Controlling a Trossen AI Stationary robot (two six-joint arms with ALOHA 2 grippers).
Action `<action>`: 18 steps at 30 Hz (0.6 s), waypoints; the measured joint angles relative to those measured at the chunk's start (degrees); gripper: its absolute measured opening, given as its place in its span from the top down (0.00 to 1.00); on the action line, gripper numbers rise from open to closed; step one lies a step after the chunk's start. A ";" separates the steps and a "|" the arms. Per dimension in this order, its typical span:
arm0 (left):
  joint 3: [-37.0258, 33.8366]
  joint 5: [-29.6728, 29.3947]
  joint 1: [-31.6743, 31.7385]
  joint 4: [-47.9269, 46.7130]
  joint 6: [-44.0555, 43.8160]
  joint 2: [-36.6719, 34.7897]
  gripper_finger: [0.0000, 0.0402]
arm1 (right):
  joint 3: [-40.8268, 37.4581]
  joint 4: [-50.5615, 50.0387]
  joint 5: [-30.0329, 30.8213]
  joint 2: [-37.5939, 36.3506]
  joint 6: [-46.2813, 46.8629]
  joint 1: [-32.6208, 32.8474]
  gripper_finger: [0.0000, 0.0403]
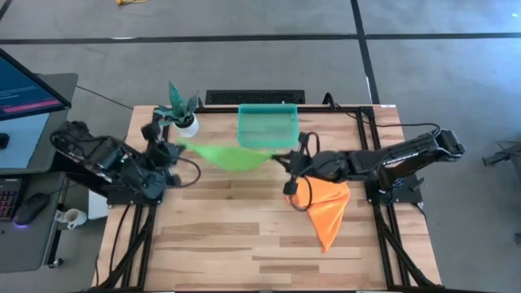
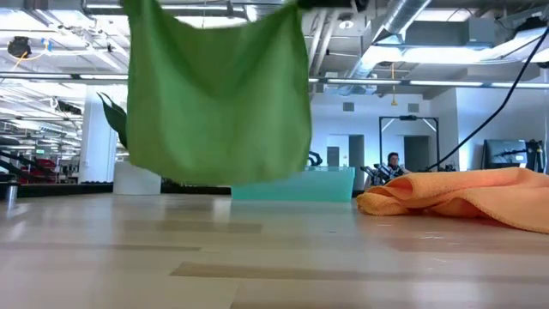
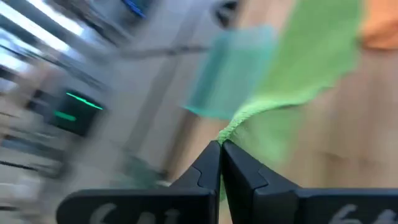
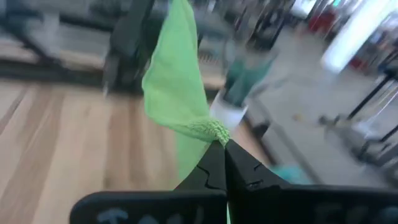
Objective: Roll towel into tight, uniform cylinder
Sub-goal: Roll the green microfiber towel
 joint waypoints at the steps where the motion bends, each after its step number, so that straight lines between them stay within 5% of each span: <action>1: -1.21 3.51 -0.60 0.12 -2.82 0.00 1.00 | -0.61 -1.54 0.01 0.42 2.09 0.64 0.99; 7: -11.21 16.62 -5.51 4.73 -13.50 2.61 1.00 | -1.40 -6.62 -0.59 6.96 12.34 5.56 0.99; 18: -18.14 26.82 -15.26 8.58 -31.42 12.87 1.00 | -1.58 -11.92 -7.54 17.85 28.14 13.75 0.99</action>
